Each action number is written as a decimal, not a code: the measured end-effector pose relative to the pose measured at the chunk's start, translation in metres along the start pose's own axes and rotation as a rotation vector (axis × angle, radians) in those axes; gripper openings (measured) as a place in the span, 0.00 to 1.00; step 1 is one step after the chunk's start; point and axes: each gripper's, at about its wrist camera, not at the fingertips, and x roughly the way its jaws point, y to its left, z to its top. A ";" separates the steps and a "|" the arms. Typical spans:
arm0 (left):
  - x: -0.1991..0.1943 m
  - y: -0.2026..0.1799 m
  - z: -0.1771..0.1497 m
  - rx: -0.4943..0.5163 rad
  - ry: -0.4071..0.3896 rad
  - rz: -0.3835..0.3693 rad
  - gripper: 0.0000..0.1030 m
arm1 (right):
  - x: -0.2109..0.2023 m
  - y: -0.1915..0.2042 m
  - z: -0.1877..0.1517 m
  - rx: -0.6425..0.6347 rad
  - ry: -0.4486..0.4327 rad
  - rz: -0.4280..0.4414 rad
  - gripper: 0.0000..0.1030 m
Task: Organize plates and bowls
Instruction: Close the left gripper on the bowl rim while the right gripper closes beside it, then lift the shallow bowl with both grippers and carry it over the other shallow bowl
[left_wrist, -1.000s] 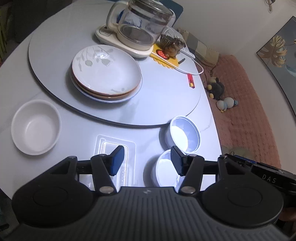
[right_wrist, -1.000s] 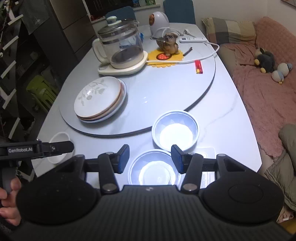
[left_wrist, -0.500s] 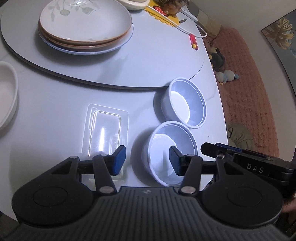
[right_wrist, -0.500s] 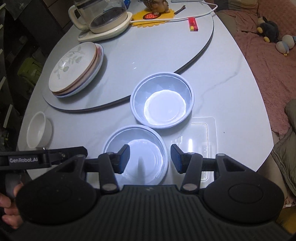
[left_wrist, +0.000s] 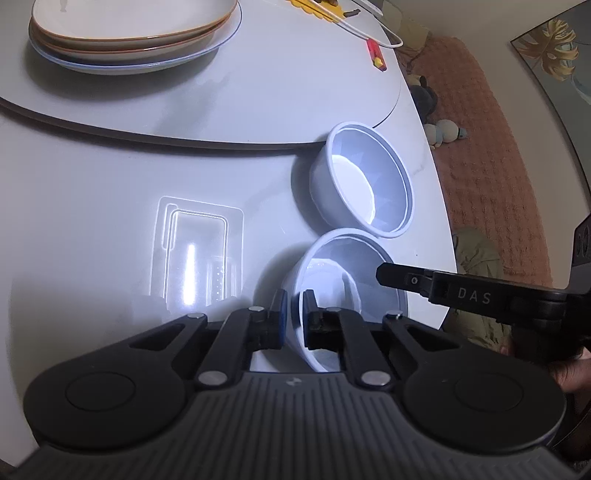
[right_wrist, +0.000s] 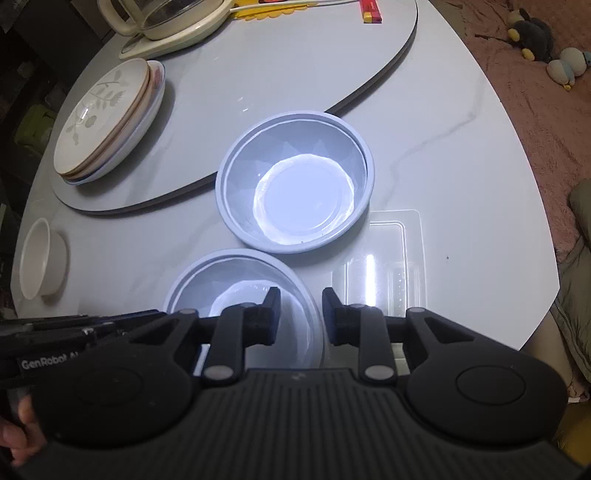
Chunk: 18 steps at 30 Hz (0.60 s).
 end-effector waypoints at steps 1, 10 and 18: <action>0.001 -0.002 0.000 0.001 -0.002 0.000 0.09 | 0.001 -0.001 0.000 0.005 0.005 0.006 0.22; -0.013 0.003 0.005 -0.039 -0.004 -0.017 0.09 | -0.004 -0.001 0.001 0.037 0.027 0.023 0.18; -0.053 0.010 0.007 -0.100 -0.064 0.006 0.09 | -0.023 0.022 0.010 0.008 0.056 0.071 0.18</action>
